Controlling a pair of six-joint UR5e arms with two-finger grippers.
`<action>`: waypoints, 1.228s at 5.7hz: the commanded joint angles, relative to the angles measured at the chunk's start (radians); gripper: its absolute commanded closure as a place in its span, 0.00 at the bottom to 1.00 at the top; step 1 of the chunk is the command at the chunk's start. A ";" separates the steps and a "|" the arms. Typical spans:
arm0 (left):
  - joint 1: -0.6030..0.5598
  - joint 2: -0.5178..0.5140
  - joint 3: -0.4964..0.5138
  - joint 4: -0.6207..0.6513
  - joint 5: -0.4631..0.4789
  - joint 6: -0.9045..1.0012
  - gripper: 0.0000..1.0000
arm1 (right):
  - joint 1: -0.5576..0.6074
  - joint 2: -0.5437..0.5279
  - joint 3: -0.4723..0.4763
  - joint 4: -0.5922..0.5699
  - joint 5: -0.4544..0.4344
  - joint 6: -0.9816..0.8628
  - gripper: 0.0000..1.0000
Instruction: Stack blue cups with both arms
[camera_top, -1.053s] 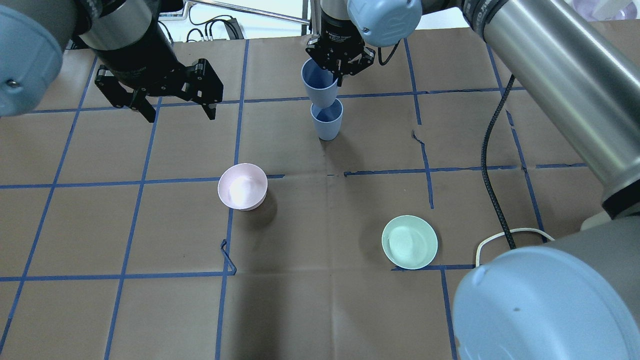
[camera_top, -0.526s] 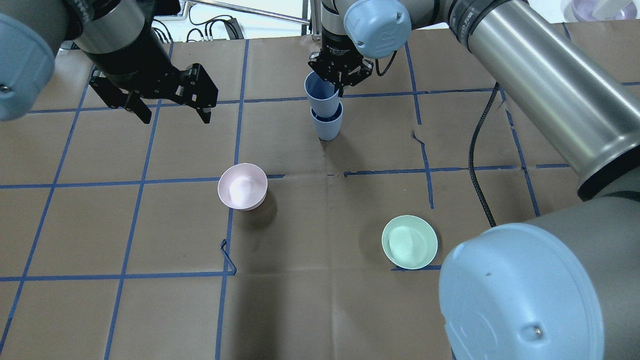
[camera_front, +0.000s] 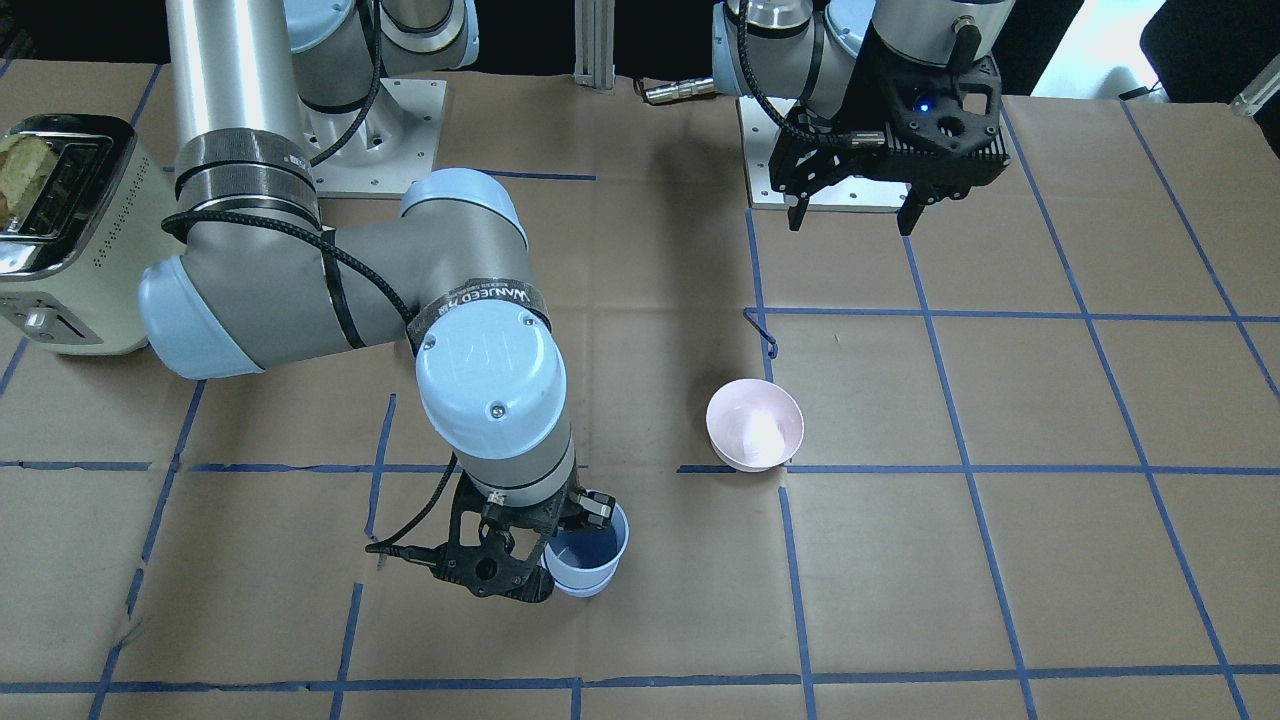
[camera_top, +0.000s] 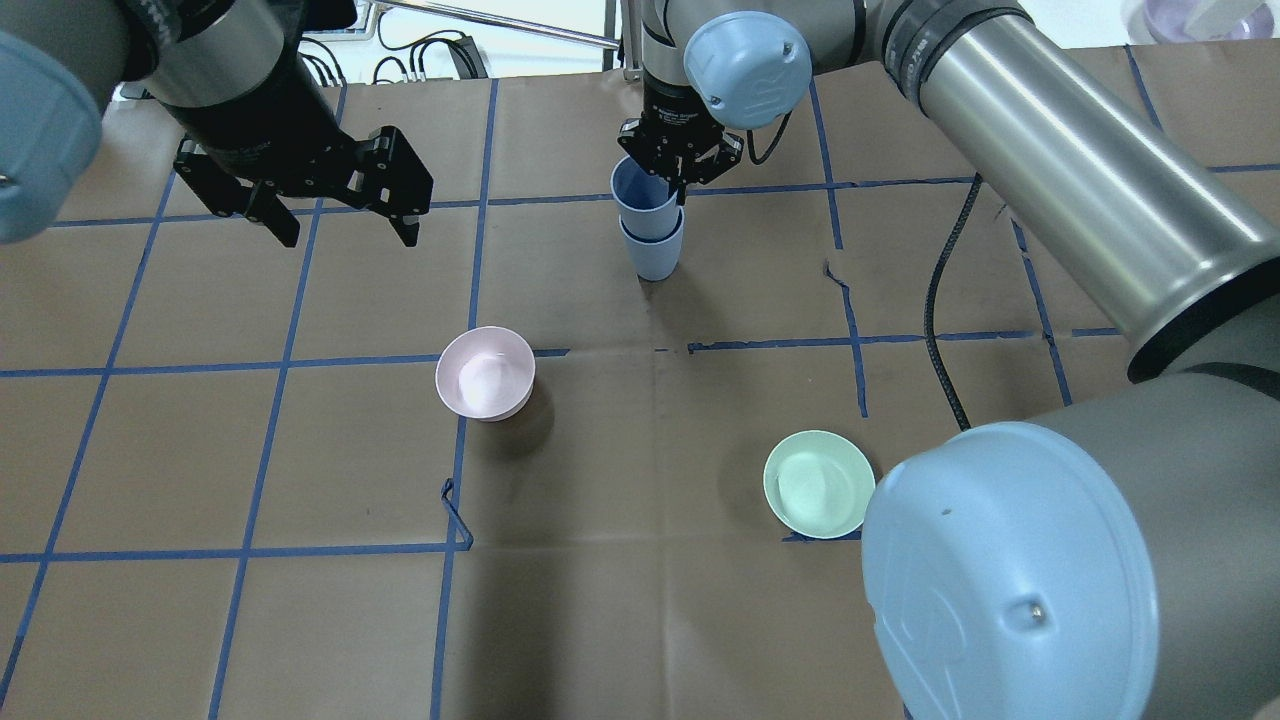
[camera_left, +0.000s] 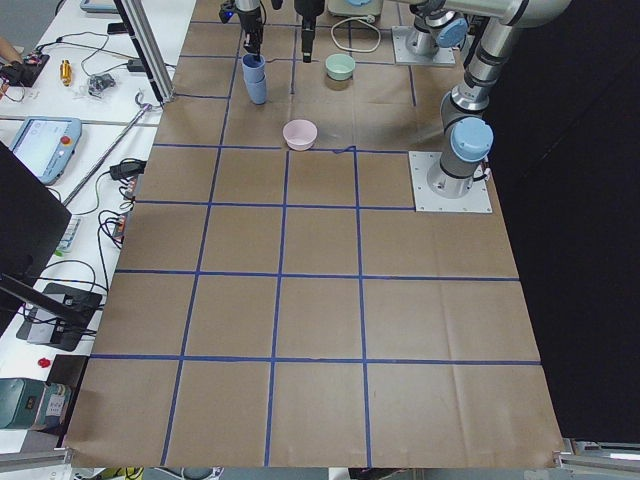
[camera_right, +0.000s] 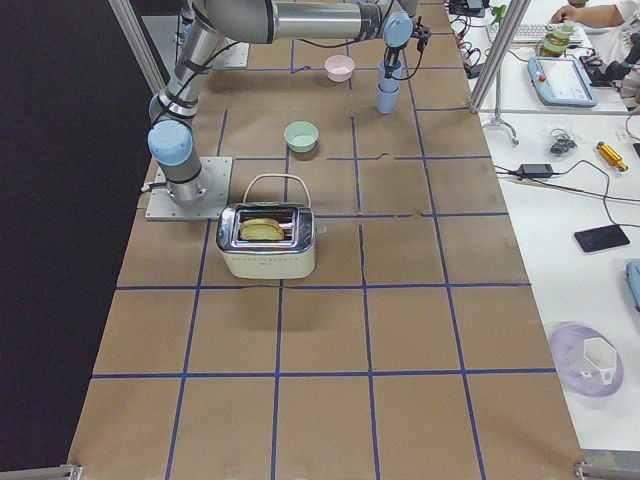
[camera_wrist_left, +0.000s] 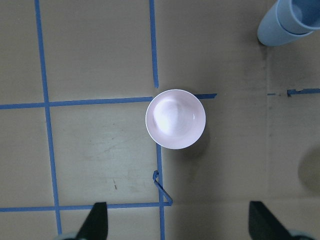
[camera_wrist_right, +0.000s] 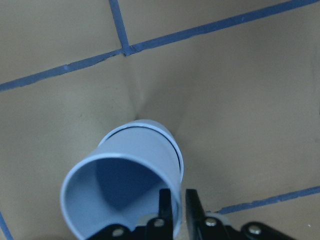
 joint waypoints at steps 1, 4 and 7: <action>0.000 0.000 0.002 0.000 0.000 0.000 0.01 | -0.040 -0.021 -0.045 -0.005 0.008 -0.052 0.00; 0.000 0.000 0.004 0.000 0.000 -0.003 0.01 | -0.187 -0.261 0.018 0.298 -0.009 -0.353 0.00; 0.000 0.000 0.005 0.000 -0.006 -0.007 0.01 | -0.318 -0.579 0.382 0.282 -0.012 -0.478 0.00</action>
